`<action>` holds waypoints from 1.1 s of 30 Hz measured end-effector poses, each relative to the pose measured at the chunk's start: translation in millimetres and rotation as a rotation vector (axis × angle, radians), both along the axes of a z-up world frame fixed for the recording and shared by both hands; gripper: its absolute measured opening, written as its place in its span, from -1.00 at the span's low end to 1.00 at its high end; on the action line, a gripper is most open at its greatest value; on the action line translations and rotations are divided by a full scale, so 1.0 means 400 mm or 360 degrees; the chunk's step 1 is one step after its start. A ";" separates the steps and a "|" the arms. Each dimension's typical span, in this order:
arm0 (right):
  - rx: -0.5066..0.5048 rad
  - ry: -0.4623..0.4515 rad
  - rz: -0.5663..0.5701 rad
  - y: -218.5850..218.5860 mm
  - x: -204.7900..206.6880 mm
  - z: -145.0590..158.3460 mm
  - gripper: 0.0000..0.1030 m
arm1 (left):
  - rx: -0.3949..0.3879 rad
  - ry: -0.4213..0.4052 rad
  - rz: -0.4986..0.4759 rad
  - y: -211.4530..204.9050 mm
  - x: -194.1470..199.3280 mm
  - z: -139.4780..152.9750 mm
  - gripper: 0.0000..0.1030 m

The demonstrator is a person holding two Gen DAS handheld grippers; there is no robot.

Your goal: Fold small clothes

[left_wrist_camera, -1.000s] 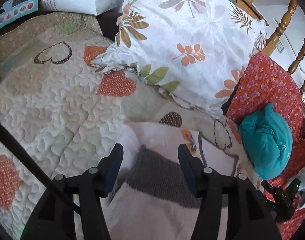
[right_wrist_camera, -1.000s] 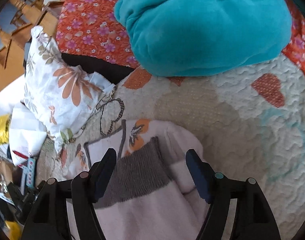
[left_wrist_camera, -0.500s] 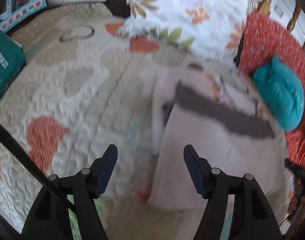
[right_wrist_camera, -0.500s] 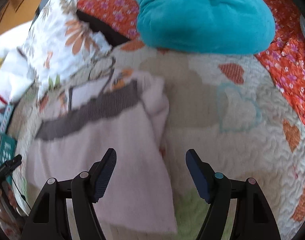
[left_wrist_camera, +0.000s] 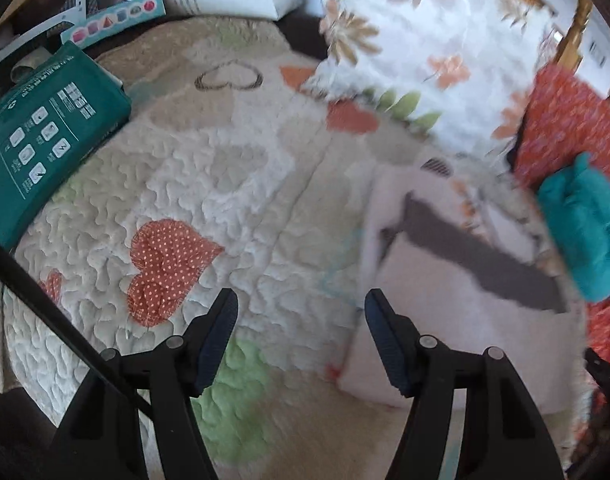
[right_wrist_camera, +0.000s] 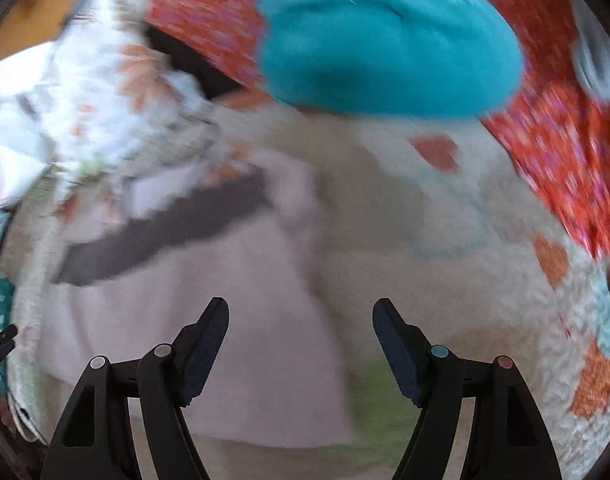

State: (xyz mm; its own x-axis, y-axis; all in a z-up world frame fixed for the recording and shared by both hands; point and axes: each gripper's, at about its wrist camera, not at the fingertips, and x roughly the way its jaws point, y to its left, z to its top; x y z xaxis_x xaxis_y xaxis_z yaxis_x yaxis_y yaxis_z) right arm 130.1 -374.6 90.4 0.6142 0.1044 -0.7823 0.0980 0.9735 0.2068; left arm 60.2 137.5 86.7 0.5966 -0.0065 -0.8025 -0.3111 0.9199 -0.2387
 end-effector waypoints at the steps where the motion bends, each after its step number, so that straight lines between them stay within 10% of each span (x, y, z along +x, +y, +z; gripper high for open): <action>1: -0.0015 -0.0039 0.0056 0.034 -0.001 0.017 0.52 | -0.0026 -0.0023 -0.0004 0.000 -0.009 0.011 0.29; 12: -0.0235 -0.0038 0.0662 0.440 -0.014 -0.028 0.52 | -0.0262 0.0127 -0.0002 0.032 0.014 -0.087 0.57; 25: -0.0641 -0.0179 0.1245 0.833 -0.161 -0.143 0.52 | -0.0505 -0.0074 0.0357 0.229 -0.019 -0.027 0.57; 33: -0.0994 -0.0239 0.1057 1.032 -0.059 -0.171 -0.19 | -0.0533 -0.0159 0.0500 0.318 -0.050 0.001 0.57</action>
State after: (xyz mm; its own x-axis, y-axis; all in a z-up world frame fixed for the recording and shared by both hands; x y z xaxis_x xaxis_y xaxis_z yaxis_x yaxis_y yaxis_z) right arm 106.6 38.3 22.1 0.6789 0.0573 -0.7320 -0.5056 0.7594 -0.4095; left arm 40.2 264.7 87.0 0.6852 -0.0619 -0.7257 -0.5229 0.6518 -0.5493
